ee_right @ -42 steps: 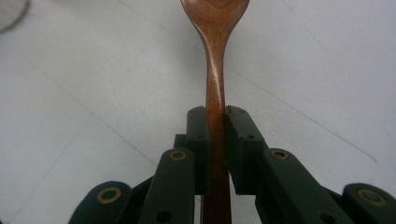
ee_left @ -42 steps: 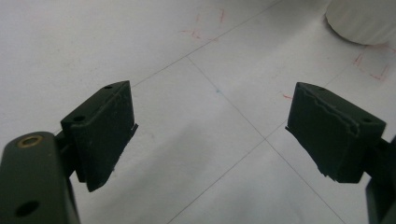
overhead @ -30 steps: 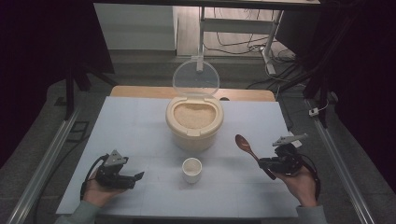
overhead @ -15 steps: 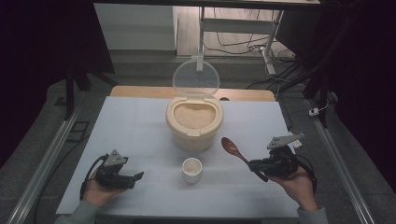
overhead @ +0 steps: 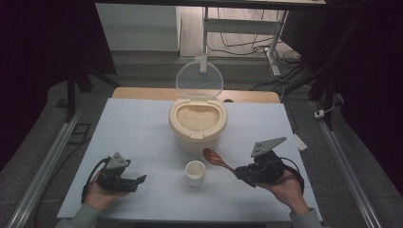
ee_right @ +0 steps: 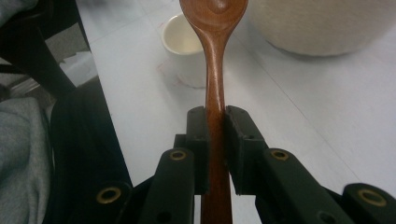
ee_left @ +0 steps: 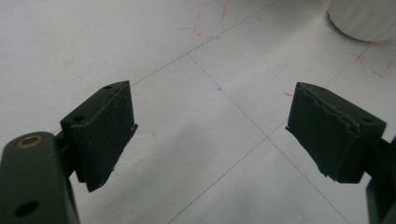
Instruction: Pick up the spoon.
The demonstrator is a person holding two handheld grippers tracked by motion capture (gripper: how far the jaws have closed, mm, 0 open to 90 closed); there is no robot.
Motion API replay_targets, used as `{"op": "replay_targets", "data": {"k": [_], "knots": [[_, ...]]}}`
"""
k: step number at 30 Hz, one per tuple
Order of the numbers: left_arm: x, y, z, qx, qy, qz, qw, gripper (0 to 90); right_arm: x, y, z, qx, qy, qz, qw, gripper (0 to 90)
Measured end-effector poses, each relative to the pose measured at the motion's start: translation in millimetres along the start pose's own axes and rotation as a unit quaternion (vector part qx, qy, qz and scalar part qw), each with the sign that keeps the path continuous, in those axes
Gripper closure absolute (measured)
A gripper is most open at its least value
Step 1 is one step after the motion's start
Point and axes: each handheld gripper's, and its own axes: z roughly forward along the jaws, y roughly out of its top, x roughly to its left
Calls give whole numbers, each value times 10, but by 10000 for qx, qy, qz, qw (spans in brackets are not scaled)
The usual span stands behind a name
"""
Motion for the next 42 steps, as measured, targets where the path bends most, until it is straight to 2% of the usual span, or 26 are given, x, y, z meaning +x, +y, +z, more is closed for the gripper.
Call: {"op": "replay_targets", "data": {"k": [2, 7, 12, 19, 27, 32, 36, 42], "knots": [[1, 0, 2, -2, 0, -13, 10000, 144, 17, 23, 16, 50, 22, -5, 10000, 794], [1, 1, 2, 1, -10, -25, 10000, 145, 64, 143, 93, 70, 116, -263, 9996, 794], [1, 3, 1, -5, -19, -24, 10000, 145, 83, 207, 137, 94, 145, -373, 9992, 794], [3, 3, -6, -23, -31, -36, 10000, 144, 109, 336, 275, 191, 172, -669, 9974, 794], [8, 3, -10, -25, -36, -36, 10000, 144, 151, 445, 441, 286, 223, -900, 9953, 794], [-7, 25, -29, -48, -35, -4, 10000, 145, 165, 467, 482, 320, 226, -963, 9946, 794], [-40, 102, -106, -189, -165, 43, 9997, 146, 157, 465, 494, 362, 190, -1028, 9939, 794], [-155, 303, -219, -381, -429, 186, 9982, 147, 166, 457, 498, 381, 141, -1076, 9934, 794]]}}
